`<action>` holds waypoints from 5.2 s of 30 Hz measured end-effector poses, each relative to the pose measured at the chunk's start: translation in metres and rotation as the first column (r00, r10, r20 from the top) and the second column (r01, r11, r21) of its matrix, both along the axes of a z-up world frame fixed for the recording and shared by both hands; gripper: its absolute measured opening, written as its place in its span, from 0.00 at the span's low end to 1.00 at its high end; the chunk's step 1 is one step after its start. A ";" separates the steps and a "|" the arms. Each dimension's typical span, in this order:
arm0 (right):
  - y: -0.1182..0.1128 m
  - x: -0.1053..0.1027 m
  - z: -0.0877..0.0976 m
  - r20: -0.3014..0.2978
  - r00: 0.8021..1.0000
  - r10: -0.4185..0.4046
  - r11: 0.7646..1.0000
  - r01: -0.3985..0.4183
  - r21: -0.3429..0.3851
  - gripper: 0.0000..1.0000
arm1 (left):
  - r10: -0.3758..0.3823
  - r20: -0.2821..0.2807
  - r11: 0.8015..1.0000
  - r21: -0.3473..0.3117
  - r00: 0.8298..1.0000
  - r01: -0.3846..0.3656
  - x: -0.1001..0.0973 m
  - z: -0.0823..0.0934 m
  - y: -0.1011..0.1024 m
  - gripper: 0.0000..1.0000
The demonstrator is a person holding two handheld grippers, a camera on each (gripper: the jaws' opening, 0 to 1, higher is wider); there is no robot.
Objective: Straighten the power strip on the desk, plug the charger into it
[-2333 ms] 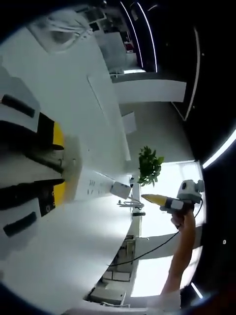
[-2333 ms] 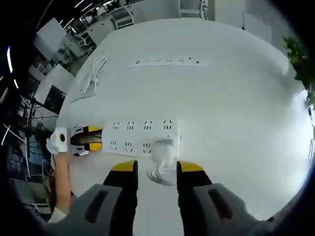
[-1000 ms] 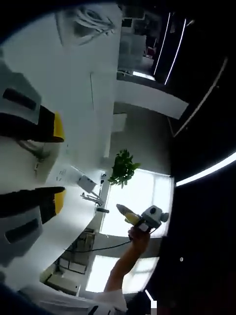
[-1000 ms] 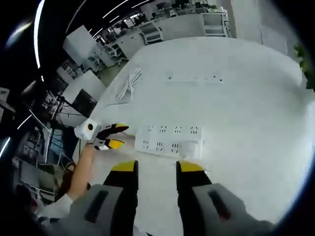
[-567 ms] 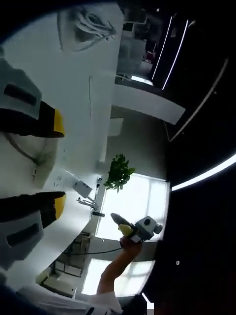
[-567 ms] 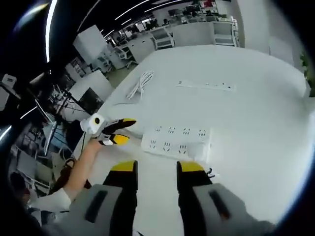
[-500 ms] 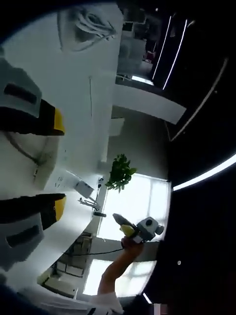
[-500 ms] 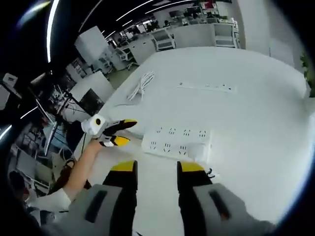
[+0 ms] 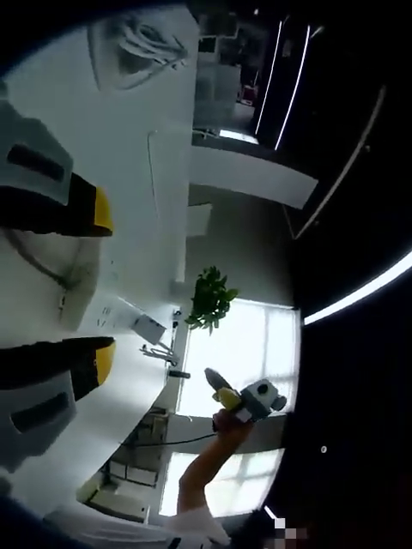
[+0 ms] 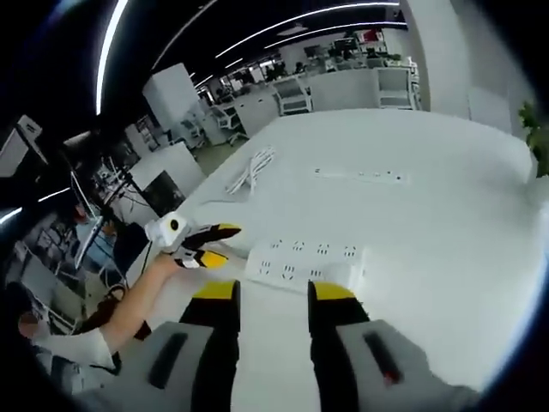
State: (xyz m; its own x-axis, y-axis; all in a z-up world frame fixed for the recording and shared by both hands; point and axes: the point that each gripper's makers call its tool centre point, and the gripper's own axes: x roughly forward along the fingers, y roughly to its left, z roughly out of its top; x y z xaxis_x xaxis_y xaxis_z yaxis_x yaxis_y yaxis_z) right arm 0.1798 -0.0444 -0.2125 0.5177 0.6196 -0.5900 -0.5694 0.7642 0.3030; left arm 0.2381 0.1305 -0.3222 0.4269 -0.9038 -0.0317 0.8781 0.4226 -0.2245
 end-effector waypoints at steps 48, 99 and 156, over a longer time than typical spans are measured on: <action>-0.019 -0.003 -0.046 0.452 0.889 -0.074 0.996 0.045 0.074 0.36 | -0.012 0.048 0.997 0.078 0.999 0.008 -0.003 -0.011 -0.006 0.50; -0.059 -0.012 -0.102 0.596 0.790 -0.141 0.989 0.089 0.116 0.36 | 0.070 0.030 0.989 0.125 0.997 -0.074 -0.023 -0.022 -0.012 0.50; -0.042 -0.046 -0.048 0.490 0.871 0.027 0.998 -0.048 0.030 0.38 | 0.171 0.054 0.949 0.259 0.984 -0.179 -0.098 0.042 -0.030 0.66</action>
